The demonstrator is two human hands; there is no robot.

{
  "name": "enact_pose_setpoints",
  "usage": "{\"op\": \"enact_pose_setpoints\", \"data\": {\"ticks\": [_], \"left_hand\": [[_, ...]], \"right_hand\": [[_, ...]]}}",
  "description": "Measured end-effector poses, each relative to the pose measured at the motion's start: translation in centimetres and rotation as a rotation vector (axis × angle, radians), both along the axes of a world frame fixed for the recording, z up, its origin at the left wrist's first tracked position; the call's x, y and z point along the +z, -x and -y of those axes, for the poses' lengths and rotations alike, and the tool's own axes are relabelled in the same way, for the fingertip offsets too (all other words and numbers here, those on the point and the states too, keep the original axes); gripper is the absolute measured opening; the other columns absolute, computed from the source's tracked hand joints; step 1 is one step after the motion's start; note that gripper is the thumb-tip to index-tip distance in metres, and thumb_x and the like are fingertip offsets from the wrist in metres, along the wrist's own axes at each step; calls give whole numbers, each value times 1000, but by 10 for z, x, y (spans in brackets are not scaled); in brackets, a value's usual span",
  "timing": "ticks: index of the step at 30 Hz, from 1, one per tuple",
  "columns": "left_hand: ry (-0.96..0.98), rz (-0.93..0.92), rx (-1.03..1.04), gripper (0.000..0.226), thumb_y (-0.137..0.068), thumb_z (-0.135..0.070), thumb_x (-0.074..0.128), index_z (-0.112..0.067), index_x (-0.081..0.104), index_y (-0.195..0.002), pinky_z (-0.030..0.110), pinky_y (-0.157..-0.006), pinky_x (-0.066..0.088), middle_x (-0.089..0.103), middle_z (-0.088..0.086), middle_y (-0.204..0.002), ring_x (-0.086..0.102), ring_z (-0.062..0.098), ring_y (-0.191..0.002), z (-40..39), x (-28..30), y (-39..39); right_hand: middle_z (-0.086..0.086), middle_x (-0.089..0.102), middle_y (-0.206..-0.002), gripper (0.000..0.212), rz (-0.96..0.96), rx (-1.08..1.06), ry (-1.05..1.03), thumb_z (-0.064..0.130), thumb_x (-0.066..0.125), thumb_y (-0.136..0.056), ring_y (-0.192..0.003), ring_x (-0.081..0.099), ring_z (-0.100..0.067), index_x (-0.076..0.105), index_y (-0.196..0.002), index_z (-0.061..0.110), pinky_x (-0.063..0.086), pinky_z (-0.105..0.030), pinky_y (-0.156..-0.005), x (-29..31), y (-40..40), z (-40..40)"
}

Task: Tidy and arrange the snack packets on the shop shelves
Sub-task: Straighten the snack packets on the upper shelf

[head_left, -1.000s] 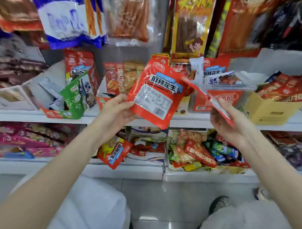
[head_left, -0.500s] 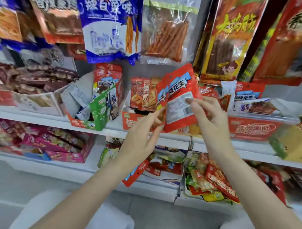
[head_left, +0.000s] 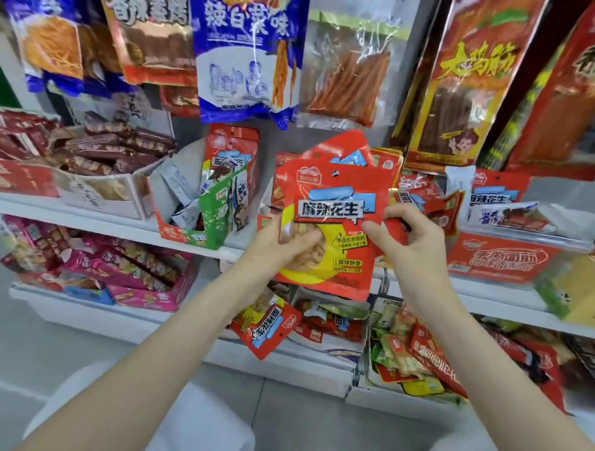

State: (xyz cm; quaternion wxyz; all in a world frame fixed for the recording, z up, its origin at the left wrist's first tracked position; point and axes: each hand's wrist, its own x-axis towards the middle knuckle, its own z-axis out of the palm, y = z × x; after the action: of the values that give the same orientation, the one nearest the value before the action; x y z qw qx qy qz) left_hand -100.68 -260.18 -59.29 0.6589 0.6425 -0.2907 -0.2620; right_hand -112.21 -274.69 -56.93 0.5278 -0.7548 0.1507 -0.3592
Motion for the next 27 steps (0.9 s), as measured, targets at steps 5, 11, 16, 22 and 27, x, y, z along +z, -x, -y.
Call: {"op": "enact_pose_setpoints", "data": {"ticks": [5, 11, 16, 22, 27], "left_hand": [[161, -102, 115, 8, -86, -10, 58, -18, 60, -87, 15, -54, 50, 68, -10, -64, 62, 2, -56, -20, 3, -7], [260, -93, 179, 5, -86, -12, 59, -17, 59, -85, 16, -49, 49, 66, -9, -61, 59, 3, -53, -39, 16, -23], [358, -159, 462, 6, -91, -14, 55, -14, 60, -87, 30, -66, 47, 66, -5, -63, 58, 13, -59, -58, 21, -56], [272, -103, 414, 12, -97, -19, 46, -18, 57, -103, 22, -64, 53, 65, 7, -95, 63, 14, -73, -47, 24, -39], [384, -322, 292, 27, -98, -25, 43, -22, 51, -123, 38, -79, 56, 66, 7, -116, 66, 23, -99, -51, 20, -39]], "right_hand": [[4, 62, -89, 6, 4, 140, -41, 20, 61, -87, -76, 57, -6, 66, -90, 22, 46, -22, -67, 11, 2, -14], [1, 64, -110, 76, -149, 336, -168, -3, 65, -79, -98, 66, -19, 33, -132, 42, 57, -37, -79, 35, -10, -22], [12, 53, -125, 73, -85, 165, 38, -3, 63, -83, -107, 56, 1, 35, -132, 43, 54, -27, -82, 61, -3, -15], [12, 53, -123, 70, -55, 76, 200, -7, 57, -84, -107, 55, 2, 33, -136, 33, 49, -23, -88, 70, -13, -29], [5, 61, -84, 72, -99, -149, 938, 3, 56, -86, -71, 57, -13, 21, -146, 24, 44, -27, -57, 66, -42, -65]]}}
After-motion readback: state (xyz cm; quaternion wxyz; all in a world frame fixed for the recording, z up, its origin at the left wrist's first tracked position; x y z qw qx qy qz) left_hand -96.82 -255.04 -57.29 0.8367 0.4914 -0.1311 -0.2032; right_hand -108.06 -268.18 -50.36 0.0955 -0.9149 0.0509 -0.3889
